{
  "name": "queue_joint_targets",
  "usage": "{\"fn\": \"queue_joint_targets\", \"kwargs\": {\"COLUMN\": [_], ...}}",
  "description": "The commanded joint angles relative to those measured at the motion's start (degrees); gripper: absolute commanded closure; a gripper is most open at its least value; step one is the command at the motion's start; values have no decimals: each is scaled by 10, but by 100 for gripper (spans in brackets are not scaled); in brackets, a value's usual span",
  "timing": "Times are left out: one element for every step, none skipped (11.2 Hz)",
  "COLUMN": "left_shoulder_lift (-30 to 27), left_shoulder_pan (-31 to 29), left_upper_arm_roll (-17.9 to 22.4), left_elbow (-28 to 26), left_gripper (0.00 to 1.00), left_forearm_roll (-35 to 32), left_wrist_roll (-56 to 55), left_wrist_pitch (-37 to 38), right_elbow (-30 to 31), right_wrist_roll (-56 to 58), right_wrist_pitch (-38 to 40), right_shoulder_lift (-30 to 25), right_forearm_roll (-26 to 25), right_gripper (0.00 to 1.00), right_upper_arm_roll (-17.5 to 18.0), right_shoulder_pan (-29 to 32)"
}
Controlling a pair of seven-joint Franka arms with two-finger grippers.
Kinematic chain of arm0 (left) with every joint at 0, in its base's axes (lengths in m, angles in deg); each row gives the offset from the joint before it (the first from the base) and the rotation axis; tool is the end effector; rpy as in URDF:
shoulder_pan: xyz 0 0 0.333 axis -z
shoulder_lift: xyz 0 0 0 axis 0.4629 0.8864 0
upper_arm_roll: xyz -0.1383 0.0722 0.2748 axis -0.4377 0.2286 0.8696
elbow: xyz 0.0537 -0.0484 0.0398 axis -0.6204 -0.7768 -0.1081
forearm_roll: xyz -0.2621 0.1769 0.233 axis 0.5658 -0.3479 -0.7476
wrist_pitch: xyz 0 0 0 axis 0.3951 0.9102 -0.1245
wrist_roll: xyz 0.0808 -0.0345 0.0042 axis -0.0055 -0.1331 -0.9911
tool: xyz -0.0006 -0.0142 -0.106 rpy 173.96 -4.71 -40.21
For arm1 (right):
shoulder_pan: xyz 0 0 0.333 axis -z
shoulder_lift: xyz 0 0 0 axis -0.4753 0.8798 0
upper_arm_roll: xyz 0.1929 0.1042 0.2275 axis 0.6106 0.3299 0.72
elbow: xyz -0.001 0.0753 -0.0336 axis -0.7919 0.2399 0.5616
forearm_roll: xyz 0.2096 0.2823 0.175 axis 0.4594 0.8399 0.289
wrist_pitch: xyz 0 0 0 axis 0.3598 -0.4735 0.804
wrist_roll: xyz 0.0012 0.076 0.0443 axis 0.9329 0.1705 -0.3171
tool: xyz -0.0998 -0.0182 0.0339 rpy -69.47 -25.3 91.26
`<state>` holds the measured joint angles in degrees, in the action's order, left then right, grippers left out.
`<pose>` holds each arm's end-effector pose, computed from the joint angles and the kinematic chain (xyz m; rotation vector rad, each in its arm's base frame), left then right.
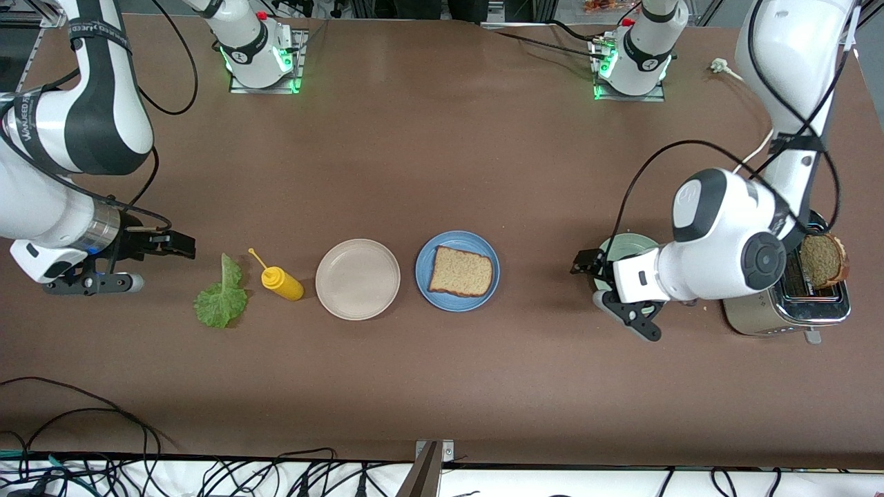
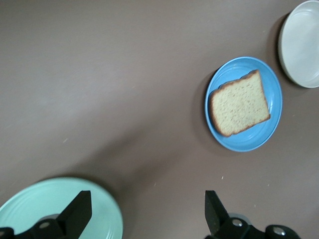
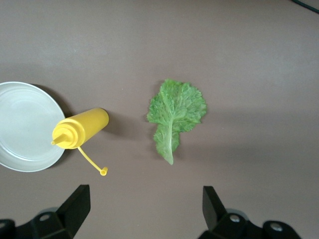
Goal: Make sandwich in blue plate with both arms
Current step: 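Release the bread with the left gripper while the right gripper reaches the lettuce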
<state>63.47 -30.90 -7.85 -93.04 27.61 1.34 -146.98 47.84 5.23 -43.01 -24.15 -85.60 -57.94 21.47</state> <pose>0.6826 -0.1712 0.3712 2.7222 -0.7342 -0.0959 0.6557 0.0417 0.4530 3.1373 0.0765 -0.0906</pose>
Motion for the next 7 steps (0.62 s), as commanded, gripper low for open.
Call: {"fn": "queue_joint_targets", "kwargs": {"left_shoulder_lift": [-97, -124, -147, -172, -197, -215, -230], "left_shoulder_pan": [4, 4, 1, -4, -11, -20, -22], "left_upper_arm_roll": [-2, -3, -1, 3, 3, 2, 4], "left_elbow": [-12, -12, -12, -12, -10, -7, -5], "left_gripper": [0, 0, 0, 0, 0, 0, 0], "left_forearm_roll": [-86, -100, -105, -105, -105, -105, -105], "left_wrist_roll": [-108, -123, -125, -126, -129, -138, -155], "left_wrist_pitch": [87, 113, 134, 156, 182, 208, 237], "right_elbow": [-29, -30, -30, -30, -30, -30, -30], "right_wrist_roll": [32, 46, 55, 65, 89, 106, 121], "right_wrist_pitch": [-11, -14, -21, -28, -33, -46, -64], "right_shoulder_lift": [31, 38, 45, 49, 57, 68, 84], "right_forearm_roll": [12, 13, 21, 25, 25, 24, 23], "right_gripper": [0, 0, 0, 0, 0, 0, 0], "right_upper_arm_roll": [-2, -1, -1, 1, 1, 0, -2], "right_shoulder_pan": [8, 17, 22, 36, 39, 39, 42]}}
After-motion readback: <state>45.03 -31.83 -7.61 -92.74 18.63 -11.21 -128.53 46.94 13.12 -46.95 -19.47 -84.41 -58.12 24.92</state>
